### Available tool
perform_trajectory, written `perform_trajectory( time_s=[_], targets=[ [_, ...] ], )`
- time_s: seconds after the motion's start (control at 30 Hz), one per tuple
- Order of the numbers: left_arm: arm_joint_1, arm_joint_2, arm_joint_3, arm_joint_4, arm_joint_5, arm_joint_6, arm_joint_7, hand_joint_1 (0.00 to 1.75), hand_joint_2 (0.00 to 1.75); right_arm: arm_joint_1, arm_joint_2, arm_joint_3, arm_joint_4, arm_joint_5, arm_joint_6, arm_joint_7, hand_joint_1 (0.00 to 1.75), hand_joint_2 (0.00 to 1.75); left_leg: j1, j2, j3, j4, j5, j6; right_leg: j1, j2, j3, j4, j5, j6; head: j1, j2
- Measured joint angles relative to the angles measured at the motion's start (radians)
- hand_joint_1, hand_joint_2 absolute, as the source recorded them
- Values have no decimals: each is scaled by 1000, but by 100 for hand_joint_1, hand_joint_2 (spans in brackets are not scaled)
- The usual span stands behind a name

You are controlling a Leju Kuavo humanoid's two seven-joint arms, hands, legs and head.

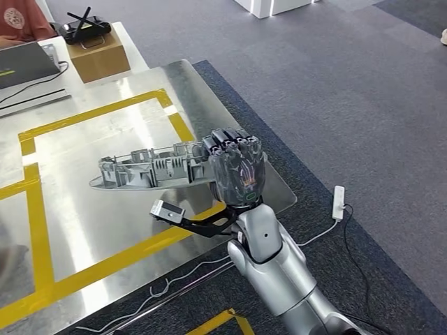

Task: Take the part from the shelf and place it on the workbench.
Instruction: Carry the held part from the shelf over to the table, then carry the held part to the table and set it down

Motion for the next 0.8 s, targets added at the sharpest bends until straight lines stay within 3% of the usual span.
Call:
perform_trajectory(
  time_s=[0.03,0.1,0.17,0.2,0.23,0.27,0.33,0.4,0.47,0.5,0.57,0.6,0.67,0.7,0.73,0.8],
  targets=[
    [0,1,0,0,-1,0,0,0,175,-1,3,1,1,0,0,-3,175,175,3,-13,2,-3,2,7,-2,23,-11,26,-18,4,2,0],
    [-2,1,0,0,-2,1,0,0,175,1,5,-1,5,-1,0,-9,175,175,5,-39,2,-4,4,15,-6,82,-64,143,-79,9,7,0],
    [-2,0,0,0,-4,1,0,0,175,5,5,-3,12,-2,0,-16,175,175,5,-68,1,-4,4,18,-5,104,-130,269,-123,10,10,0],
    [-1,0,0,0,-4,1,0,0,175,6,5,-3,16,-3,0,-19,175,175,5,-83,2,-3,4,18,-5,106,-144,289,-118,9,10,0],
    [0,1,0,0,-4,1,0,0,175,7,5,-3,18,-3,0,-23,175,175,5,-98,2,-3,4,18,-6,109,-139,268,-93,7,10,0],
    [1,1,0,0,-4,1,0,0,175,7,5,-4,20,-4,0,-28,175,175,5,-114,3,-2,4,17,-7,117,-116,210,-53,4,10,0],
    [1,0,0,0,-5,1,0,0,175,6,6,-5,21,-7,0,-38,175,175,5,-141,0,2,4,12,-14,162,-53,74,7,-2,10,0],
    [0,0,1,0,-6,1,0,0,175,6,9,-7,23,-10,0,-45,175,175,7,-163,-8,5,7,0,-17,192,-21,12,19,-6,9,0],
    [3,2,1,0,-7,1,0,0,175,6,14,-9,26,-12,0,-47,175,175,10,-179,-14,4,10,-13,-16,176,-15,6,18,-12,9,0],
    [6,3,2,0,-7,1,0,0,175,6,17,-10,27,-12,0,-47,175,175,9,-167,-17,8,7,-18,-17,165,-13,4,20,-17,8,0],
    [6,5,2,0,-8,2,0,0,175,5,22,-13,28,-13,0,-51,175,175,5,-108,-43,65,-30,-29,-20,141,-8,-2,22,-29,1,0],
    [5,4,3,0,-11,2,-2,0,175,6,23,-16,29,-17,0,-58,175,175,4,-76,-70,123,-60,-34,-19,130,-7,-3,21,-33,-3,0],
    [2,4,10,0,-27,1,-6,0,175,9,25,-25,37,-36,0,-91,175,175,9,-51,-131,250,-112,-41,-17,108,-6,-2,18,-37,-4,0],
    [2,4,17,0,-36,-1,-8,0,175,10,29,-34,47,-47,0,-114,175,175,11,-49,-144,280,-115,-43,-17,100,-6,-2,17,-38,-4,0],
    [3,4,24,0,-44,-3,-8,0,175,10,35,-46,62,-56,0,-133,175,175,12,-48,-139,271,-99,-44,-17,94,-4,-2,16,-37,-4,0],
    [4,6,37,0,-50,-8,-7,0,175,0,52,-67,109,-61,0,-145,175,175,13,-45,-75,153,-33,-40,-17,88,1,-2,12,-33,-5,0]
  ],
)
